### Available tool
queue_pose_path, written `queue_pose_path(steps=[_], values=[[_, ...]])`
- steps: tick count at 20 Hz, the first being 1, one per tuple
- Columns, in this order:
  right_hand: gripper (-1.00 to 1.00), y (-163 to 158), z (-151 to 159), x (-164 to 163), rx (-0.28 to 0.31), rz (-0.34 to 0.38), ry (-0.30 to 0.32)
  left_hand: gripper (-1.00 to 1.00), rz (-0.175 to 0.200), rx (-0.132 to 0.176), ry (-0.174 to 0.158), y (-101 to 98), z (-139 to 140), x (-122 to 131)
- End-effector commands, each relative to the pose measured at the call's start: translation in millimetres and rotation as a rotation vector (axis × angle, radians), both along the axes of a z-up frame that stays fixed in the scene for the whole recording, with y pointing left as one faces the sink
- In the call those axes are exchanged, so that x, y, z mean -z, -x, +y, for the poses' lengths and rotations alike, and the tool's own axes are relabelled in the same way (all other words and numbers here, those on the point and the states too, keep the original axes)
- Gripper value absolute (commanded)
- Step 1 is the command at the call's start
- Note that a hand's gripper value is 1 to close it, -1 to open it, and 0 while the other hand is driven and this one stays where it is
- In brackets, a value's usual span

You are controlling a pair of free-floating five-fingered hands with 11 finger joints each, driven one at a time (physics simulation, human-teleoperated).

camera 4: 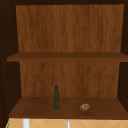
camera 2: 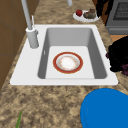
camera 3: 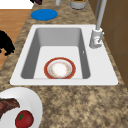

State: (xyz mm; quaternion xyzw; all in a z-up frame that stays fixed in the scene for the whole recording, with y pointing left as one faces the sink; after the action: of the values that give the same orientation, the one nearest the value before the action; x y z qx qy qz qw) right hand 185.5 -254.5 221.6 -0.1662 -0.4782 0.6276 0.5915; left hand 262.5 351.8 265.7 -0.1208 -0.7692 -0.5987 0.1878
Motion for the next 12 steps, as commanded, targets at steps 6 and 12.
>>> queue_pose_path(steps=[6, 12], values=[[0.00, 0, 0, 0, 0.000, 0.000, 0.000, 1.00, -0.023, -0.002, -0.033, -6.0, -67, -15], [0.00, 0, 0, 0, 0.000, 0.000, 0.000, 1.00, -0.040, -0.004, -0.035, -8.7, -114, -15]])
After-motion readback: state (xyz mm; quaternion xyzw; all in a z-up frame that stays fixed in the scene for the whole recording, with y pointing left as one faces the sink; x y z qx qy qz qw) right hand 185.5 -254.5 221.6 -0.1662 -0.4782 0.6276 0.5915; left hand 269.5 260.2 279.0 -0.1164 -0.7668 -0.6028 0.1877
